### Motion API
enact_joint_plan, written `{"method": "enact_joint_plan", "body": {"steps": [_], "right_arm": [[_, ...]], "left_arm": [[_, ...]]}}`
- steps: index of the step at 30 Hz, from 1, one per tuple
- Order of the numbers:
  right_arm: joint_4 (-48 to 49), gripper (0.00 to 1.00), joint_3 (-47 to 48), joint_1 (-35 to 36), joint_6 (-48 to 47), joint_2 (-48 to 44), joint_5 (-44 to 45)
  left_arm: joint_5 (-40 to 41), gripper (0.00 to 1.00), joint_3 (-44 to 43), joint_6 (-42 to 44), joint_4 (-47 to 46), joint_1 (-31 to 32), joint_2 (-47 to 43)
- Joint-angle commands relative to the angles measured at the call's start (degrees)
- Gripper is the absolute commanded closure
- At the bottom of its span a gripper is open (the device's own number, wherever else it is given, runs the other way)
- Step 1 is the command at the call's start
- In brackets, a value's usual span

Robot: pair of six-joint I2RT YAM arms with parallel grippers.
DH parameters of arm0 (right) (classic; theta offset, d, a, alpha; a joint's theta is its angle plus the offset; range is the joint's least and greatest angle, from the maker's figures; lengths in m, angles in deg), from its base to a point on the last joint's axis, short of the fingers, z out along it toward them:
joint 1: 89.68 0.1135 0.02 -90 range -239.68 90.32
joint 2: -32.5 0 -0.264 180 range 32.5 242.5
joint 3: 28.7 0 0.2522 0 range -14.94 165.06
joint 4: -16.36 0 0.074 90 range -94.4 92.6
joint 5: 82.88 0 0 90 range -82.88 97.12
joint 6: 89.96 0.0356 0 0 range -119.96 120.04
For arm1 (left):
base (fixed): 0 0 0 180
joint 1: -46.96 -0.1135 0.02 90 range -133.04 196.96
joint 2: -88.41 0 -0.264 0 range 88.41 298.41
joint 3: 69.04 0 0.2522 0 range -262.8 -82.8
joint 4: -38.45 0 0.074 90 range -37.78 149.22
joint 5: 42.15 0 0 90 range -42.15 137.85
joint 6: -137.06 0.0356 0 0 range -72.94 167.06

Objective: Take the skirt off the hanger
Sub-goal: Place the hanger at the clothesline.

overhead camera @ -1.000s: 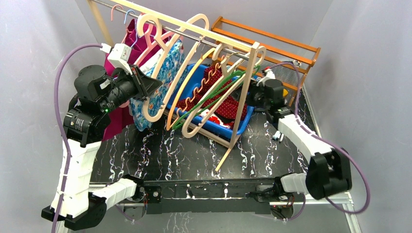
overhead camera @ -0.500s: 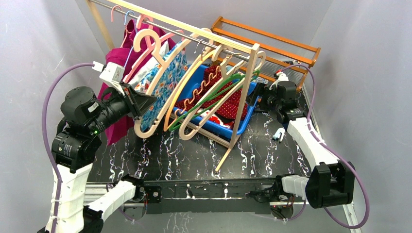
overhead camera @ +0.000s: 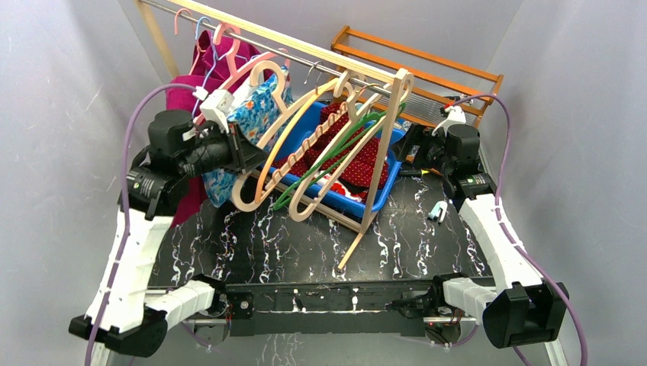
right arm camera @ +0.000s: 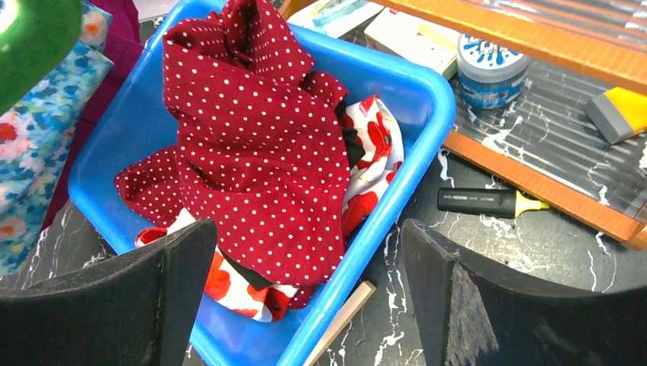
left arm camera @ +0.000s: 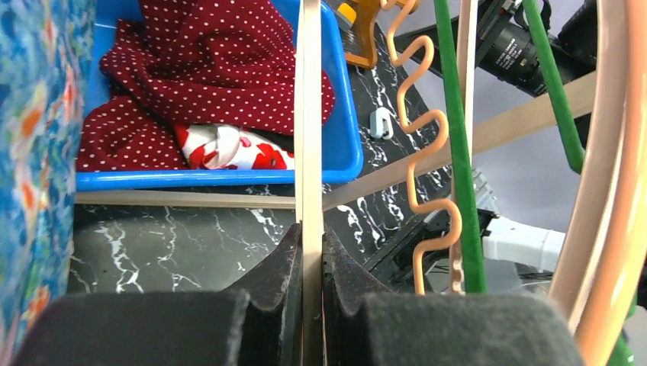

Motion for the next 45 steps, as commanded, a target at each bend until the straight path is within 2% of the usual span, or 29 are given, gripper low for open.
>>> {"method": "enact_joint_plan", "body": {"steps": [1, 8, 15, 22, 25, 30, 33, 37, 45], "right_arm": [[0.4, 0.02, 3.4, -0.4, -1.8, -2.6, 0.8], [1.6, 0.02, 2.8, -0.4, -1.3, -4.5, 0.6], [1.9, 0.02, 3.0, -0.4, 0.4, -5.7, -1.0], [1.3, 0.02, 2.9, -0.4, 0.4, -6.3, -2.1], [0.7, 0.02, 3.0, -0.4, 0.1, -6.8, -1.9], [0.1, 0.01, 3.7, -0.4, -0.1, -7.2, -2.0], [-0.2, 0.02, 3.6, -0.4, -0.1, -7.6, -1.9], [-0.6, 0.02, 4.3, -0.4, -0.7, -7.6, -1.3], [-0.5, 0.02, 4.7, -0.4, -1.3, -7.1, -1.2]], "left_arm": [[-6.6, 1.00, -4.7, -4.7, -5.0, -0.2, 2.1], [-8.5, 1.00, -6.9, -8.9, -9.7, -0.2, 4.9], [-9.6, 1.00, -13.5, -9.4, -13.7, -0.2, 8.2], [-12.7, 1.00, -18.9, -7.7, -13.7, -0.2, 11.9], [-12.8, 1.00, -18.0, -7.2, -14.1, -0.2, 10.9], [-18.3, 1.00, -9.3, -9.3, -16.9, -0.2, 4.6], [-21.3, 1.00, -4.9, -15.3, -20.1, -0.2, 1.9], [-26.7, 1.00, -2.3, -23.4, -24.7, -0.2, 2.4], [-27.3, 1.00, 1.3, -32.8, -31.4, -0.2, 0.8]]}}
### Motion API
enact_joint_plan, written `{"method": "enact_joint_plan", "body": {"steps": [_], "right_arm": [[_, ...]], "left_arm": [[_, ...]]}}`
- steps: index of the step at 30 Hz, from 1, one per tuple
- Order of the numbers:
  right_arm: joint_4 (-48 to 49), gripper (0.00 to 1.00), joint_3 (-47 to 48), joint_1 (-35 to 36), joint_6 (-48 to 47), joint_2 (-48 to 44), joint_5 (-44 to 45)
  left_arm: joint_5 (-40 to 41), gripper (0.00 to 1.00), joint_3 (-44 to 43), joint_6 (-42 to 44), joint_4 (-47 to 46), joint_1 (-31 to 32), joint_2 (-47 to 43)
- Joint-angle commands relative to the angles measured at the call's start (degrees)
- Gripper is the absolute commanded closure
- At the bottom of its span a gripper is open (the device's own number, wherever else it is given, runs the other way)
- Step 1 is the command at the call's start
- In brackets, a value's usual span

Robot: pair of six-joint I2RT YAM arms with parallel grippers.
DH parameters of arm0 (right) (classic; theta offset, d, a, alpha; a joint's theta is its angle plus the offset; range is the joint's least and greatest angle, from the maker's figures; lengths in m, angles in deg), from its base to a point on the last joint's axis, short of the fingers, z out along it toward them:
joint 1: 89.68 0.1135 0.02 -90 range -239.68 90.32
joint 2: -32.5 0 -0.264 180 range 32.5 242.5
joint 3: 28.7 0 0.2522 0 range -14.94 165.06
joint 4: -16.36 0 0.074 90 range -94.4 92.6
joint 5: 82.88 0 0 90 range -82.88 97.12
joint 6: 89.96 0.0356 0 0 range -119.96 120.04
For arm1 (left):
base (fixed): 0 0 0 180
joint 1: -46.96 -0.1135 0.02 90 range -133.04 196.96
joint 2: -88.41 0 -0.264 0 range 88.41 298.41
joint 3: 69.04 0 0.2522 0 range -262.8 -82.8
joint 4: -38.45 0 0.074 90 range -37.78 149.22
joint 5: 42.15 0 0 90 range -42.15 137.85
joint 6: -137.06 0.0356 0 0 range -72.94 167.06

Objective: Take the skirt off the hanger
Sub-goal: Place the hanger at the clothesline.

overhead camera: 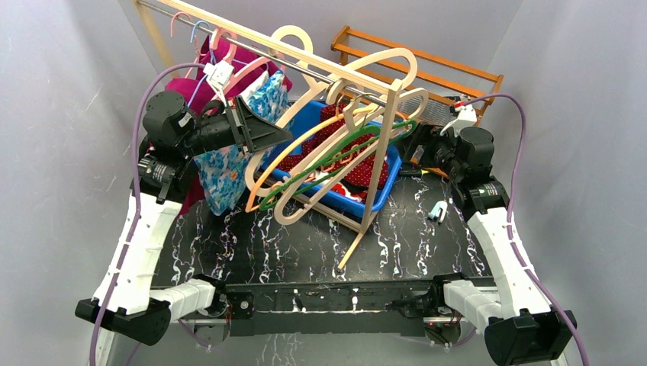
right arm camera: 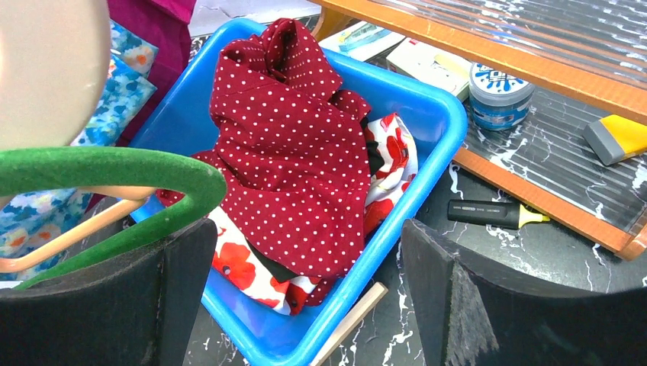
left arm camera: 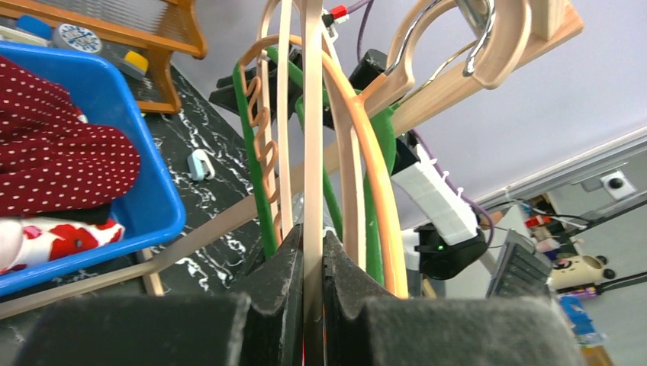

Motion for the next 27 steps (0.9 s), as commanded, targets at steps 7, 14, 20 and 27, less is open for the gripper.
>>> {"method": "enact_joint_plan", "body": {"steps": [7, 14, 20, 27], "right_arm": [[2.3, 0.02, 2.7, -0.3, -0.6, -0.4, -0.1], [2.3, 0.02, 3.4, -0.3, -0.5, -0.1, -0.3], [2.3, 0.02, 3.8, -0.4, -0.6, 0.3, -0.6], [2.7, 0.02, 3.7, -0.3, -0.7, 0.3, -0.5]], "left_arm": [[-6.6, 1.00, 2.7, -10.6, -9.5, 0.0, -4.4], [-6.9, 1.00, 3.2, -13.4, -13.8, 0.0, -5.2], [-6.7, 1.00, 1.3, -16.9, -15.7, 0.0, -5.4], [-5.1, 1.00, 1.7, -16.8, -10.8, 0.0, -7.4]]}}
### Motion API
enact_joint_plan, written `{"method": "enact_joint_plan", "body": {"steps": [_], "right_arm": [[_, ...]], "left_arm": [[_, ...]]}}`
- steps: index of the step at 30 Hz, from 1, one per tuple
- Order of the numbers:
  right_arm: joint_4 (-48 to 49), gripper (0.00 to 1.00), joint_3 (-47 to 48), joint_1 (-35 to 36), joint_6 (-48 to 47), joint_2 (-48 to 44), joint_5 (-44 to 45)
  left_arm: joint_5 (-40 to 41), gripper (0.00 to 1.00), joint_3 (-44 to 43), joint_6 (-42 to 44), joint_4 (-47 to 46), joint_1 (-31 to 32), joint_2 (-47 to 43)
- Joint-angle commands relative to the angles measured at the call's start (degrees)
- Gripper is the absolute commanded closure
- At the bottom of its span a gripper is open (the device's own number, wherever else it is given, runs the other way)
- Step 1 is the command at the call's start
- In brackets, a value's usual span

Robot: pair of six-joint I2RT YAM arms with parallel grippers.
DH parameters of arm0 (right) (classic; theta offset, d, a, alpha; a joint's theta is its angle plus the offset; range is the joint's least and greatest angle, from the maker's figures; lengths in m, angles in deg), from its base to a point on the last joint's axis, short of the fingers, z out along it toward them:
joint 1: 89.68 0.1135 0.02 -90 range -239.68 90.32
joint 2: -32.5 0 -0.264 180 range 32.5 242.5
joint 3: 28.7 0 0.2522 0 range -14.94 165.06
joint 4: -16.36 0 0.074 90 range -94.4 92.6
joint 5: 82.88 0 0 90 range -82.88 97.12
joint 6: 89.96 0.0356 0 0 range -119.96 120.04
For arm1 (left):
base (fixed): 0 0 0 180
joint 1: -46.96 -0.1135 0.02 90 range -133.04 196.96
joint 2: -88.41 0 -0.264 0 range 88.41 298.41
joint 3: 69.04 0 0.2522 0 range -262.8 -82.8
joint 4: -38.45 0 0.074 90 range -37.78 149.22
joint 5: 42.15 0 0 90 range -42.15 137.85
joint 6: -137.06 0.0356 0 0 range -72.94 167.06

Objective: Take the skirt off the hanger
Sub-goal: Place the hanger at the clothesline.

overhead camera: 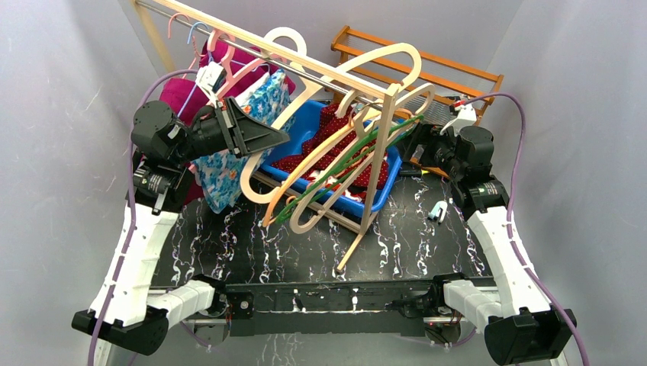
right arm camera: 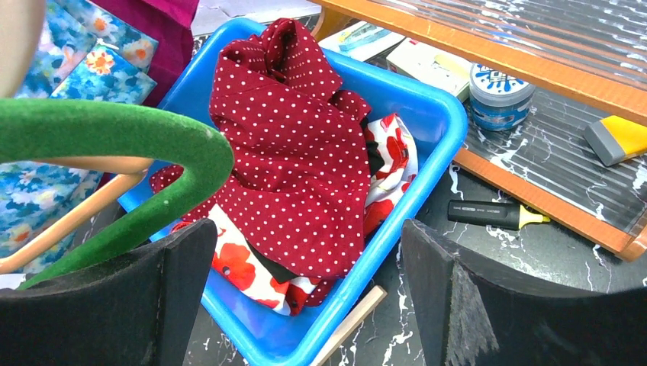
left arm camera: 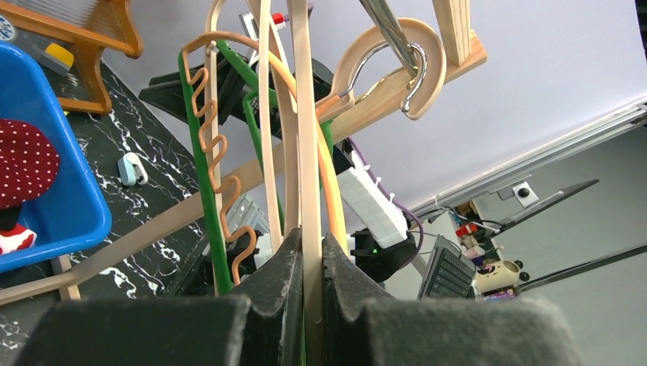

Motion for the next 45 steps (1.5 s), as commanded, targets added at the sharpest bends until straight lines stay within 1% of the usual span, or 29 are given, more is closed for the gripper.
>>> {"method": "enact_joint_plan", "body": {"steps": [1, 5, 9, 13, 14, 16, 18, 19, 21, 24, 25, 26, 28, 30, 31, 33, 35, 37, 40, 43, 45], "right_arm": [[2.8, 0.02, 3.4, -0.3, -0.7, -0.1, -0.4], [2.8, 0.02, 3.5, -0.3, -0.8, 0.0, -0.4], [2.5, 0.02, 3.6, -0.3, -0.9, -0.2, -0.3], [2.3, 0.02, 3.4, -0.3, -1.1, -1.0, 0.2], [2.3, 0.02, 3.4, -0.3, -1.1, -0.9, 0.3], [2.1, 0.02, 3.6, -0.3, -1.2, -0.9, 0.2], [2.0, 0.02, 3.7, -0.3, -1.2, -0.8, 0.1], [2.0, 0.02, 3.7, -0.4, -1.3, -0.8, 0.1], [2.1, 0.02, 3.7, -0.3, -1.3, -0.6, 0.0], [2.8, 0.02, 3.4, -0.3, -1.0, -0.4, -0.4], [3.1, 0.02, 3.2, -0.3, -0.9, -0.3, -0.5], [3.3, 0.02, 3.1, -0.3, -0.8, -0.1, -0.5], [3.3, 0.02, 3.1, -0.4, -0.5, 0.2, -0.7], [3.3, 0.02, 3.0, -0.4, -0.2, 0.2, -0.9], [3.4, 0.02, 2.9, -0.4, -0.1, 0.1, -1.0], [3.3, 0.02, 2.7, -0.3, 0.0, -0.3, -1.0], [3.2, 0.02, 2.6, -0.3, -0.1, -0.6, -0.9], [3.0, 0.02, 2.5, -0.3, -0.2, -0.8, -0.4], [3.0, 0.02, 2.5, -0.3, -0.3, -1.0, -0.2], [3.2, 0.02, 2.1, -0.3, -0.1, -1.4, -0.3], [3.4, 0.02, 1.7, -0.3, 0.0, -1.4, -0.4]], "left_arm": [[-3.1, 1.00, -1.3, -1.8, -1.0, 0.0, -4.2], [-2.9, 1.00, -0.1, -1.1, 0.7, 0.1, -5.6], [-3.5, 1.00, 1.0, -3.2, -2.4, 0.0, -5.5], [-2.3, 0.99, 1.9, 0.4, 1.8, 0.0, -5.3], [-2.2, 0.99, 2.9, -0.2, 1.2, 0.0, -5.5], [-2.6, 0.99, 5.9, -4.0, -3.7, 0.0, -6.0], [-3.0, 0.95, 7.8, -7.0, -7.2, 0.1, -6.9], [-3.1, 0.94, 7.9, -7.3, -7.4, 0.0, -7.3], [-2.2, 0.92, 7.0, -5.1, -4.4, 0.0, -8.1], [-2.2, 0.84, 8.4, -3.4, -1.9, 0.1, -9.0], [-2.1, 0.76, 8.3, -1.9, -0.5, 0.0, -8.7], [-1.9, 0.72, 7.9, 0.0, 0.6, 0.1, -8.4], [-1.6, 0.70, 8.4, 2.5, 1.9, 0.0, -8.1], [-0.6, 0.57, 7.3, 8.3, 6.7, 0.0, -7.4], [0.4, 0.51, 6.1, 12.1, 10.8, 0.0, -6.9], [3.6, 0.43, 3.1, 20.4, 17.6, 0.0, -6.2], [5.5, 0.39, 2.6, 23.7, 19.0, 0.0, -6.0], [4.5, 0.37, 2.6, 24.5, 18.3, 0.0, -5.1], [-1.8, 0.37, 3.6, 21.5, 12.5, 0.1, -3.4], [-2.7, 0.36, 4.3, 19.0, 7.4, 0.0, -3.9], [-2.8, 0.39, 4.0, 18.0, 6.3, 0.1, -3.5]]}}
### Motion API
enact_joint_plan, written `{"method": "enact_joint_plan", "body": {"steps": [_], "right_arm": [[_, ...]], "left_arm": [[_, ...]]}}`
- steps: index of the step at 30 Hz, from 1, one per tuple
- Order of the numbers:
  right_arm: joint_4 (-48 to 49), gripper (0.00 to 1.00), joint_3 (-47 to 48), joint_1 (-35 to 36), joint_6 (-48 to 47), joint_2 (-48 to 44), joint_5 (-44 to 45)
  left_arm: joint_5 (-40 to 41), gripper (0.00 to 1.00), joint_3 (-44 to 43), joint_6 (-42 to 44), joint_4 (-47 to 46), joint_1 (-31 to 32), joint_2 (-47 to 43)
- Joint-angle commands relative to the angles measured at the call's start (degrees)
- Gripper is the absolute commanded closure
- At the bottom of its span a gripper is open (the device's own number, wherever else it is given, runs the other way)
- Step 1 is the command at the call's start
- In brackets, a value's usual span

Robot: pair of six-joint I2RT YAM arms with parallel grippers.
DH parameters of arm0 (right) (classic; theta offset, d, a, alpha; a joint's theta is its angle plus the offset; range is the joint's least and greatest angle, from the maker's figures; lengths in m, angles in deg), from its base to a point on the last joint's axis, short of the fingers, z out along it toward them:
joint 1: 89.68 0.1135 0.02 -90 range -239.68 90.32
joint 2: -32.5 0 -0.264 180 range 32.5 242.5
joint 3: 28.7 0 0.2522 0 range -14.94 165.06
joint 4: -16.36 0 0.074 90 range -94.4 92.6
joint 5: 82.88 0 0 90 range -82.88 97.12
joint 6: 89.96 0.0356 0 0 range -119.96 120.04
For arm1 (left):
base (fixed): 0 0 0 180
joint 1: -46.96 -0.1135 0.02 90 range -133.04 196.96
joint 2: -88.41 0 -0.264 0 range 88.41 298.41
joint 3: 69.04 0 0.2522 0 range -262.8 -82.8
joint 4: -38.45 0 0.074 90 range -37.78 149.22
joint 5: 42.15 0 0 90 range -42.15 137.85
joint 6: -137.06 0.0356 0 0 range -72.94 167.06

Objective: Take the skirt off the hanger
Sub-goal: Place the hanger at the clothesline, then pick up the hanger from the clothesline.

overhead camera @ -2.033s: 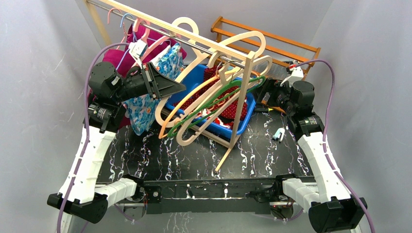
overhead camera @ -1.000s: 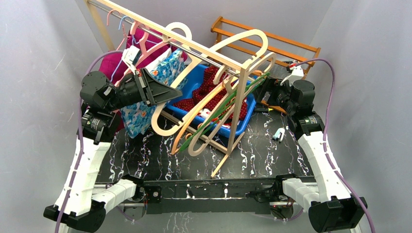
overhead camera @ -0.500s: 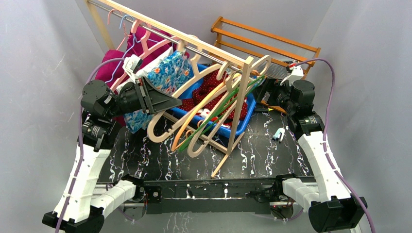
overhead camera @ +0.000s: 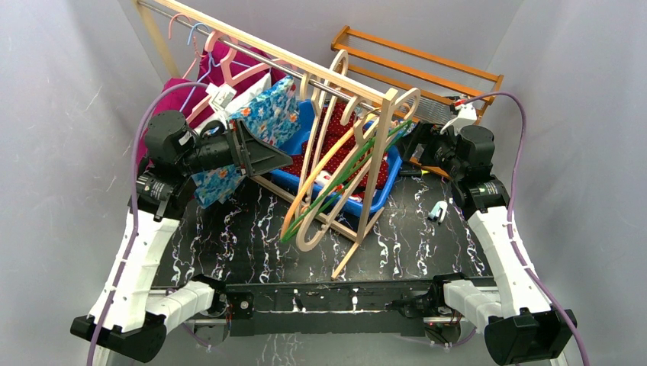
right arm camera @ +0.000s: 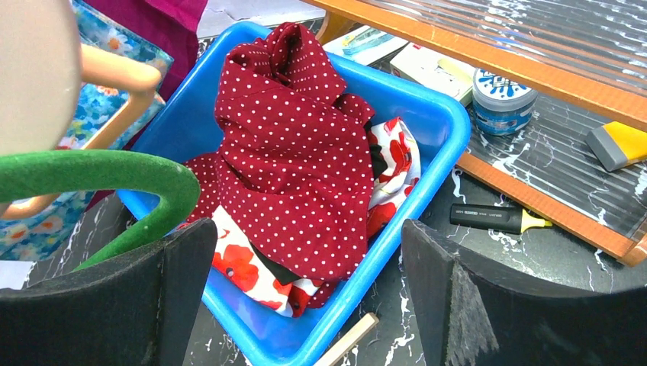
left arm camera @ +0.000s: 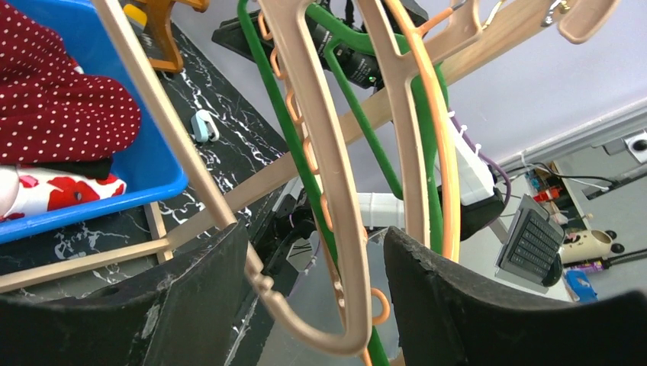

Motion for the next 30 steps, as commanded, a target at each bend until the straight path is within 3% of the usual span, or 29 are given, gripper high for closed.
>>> {"method": "enact_joint_plan", "body": {"steps": [1, 4, 6, 7, 8, 12, 19, 22, 25, 30], "right_arm": [[3.4, 0.02, 1.2, -0.3, 0.0, -1.4, -0.1], [3.4, 0.02, 1.3, -0.3, 0.0, -1.3, -0.2], [3.2, 0.02, 1.4, -0.4, 0.0, -1.5, 0.0], [3.2, 0.02, 1.5, -0.3, 0.0, -1.5, 0.1], [3.2, 0.02, 1.6, -0.3, -0.1, -1.6, 0.2], [3.3, 0.02, 2.6, -0.3, 0.0, -1.3, 0.0], [5.3, 0.02, 3.5, -0.4, 1.1, -1.5, -0.2], [6.5, 0.01, 2.6, -0.3, 2.2, -1.8, -2.9], [5.3, 0.02, 2.8, 1.4, 1.7, -2.1, -3.1], [0.6, 0.02, 5.9, 3.6, -1.2, -2.1, -1.2]], "left_arm": [[-3.7, 0.41, -0.7, -1.7, -6.1, 0.0, -0.4], [-3.4, 0.41, -0.7, -1.5, -6.1, 0.1, -0.8], [-1.3, 0.32, -2.9, 2.4, -1.4, 0.1, -1.9], [0.3, 0.13, -4.5, 5.2, 1.7, 0.0, -2.2], [2.1, 0.03, -6.5, 8.2, 5.4, 0.1, -2.4], [17.9, 0.02, -17.5, 19.4, 21.4, 0.1, -0.5], [44.1, 0.02, -33.9, 22.7, 33.8, 0.8, 3.0], [50.6, 0.02, -37.9, 26.1, 37.3, 1.1, 6.9], [59.0, 0.02, -34.9, 30.6, 35.0, 1.3, 8.7], [60.5, 0.02, -37.3, 34.3, 33.6, 1.3, 13.1]]}}
